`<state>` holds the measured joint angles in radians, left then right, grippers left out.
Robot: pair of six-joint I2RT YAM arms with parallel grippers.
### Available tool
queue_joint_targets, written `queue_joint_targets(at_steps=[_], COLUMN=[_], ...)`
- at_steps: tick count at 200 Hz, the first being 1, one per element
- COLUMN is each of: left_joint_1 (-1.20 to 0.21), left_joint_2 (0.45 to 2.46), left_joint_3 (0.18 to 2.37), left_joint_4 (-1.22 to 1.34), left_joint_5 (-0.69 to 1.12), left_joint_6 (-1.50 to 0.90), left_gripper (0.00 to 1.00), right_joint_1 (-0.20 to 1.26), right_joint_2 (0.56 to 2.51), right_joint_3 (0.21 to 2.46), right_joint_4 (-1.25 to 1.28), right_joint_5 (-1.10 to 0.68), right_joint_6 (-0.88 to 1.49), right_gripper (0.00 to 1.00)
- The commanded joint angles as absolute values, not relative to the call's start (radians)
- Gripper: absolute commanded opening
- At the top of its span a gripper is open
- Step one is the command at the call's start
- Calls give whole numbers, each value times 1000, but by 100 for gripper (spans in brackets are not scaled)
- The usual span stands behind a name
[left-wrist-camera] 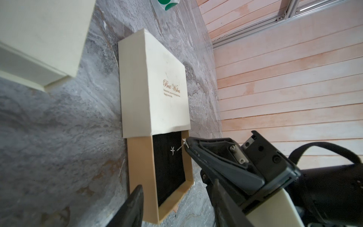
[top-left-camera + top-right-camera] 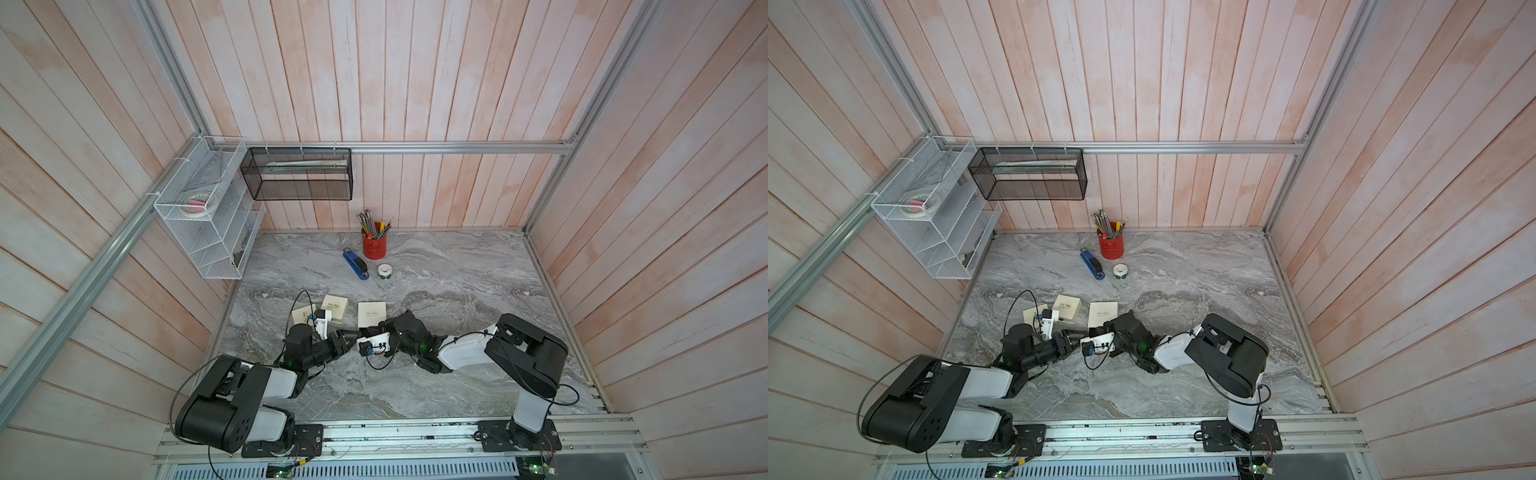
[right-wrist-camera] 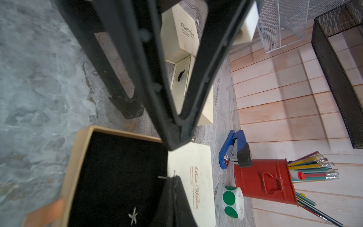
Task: Place the earrings into the drawer-style jewelry box
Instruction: Adjust the earring in the inner lining.
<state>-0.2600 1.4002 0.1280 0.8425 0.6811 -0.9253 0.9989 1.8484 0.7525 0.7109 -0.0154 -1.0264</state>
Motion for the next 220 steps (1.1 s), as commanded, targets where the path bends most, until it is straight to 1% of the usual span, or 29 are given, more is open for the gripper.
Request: queue_joint_targets(at_steps=[1,97,220], left_joint_1=[-258,-258,-258], left_joint_2=[1413,1449,1474], left_joint_3=[134,139,137], left_joint_4=[884,891,920], left_joint_5=[701,701,709], left_joint_6=[-929,-915,-920], left_gripper=[57,52,52], right_joint_1=[1009,1010,1022], right_joint_2=[1877,1918,1936], right_joint_3=[767,809,813], right_joint_4=[704,695,621], right_joint_5=[-8,-21,-30], right_joint_6=[-1048,-1058,-1074], right_gripper=[0,0,0])
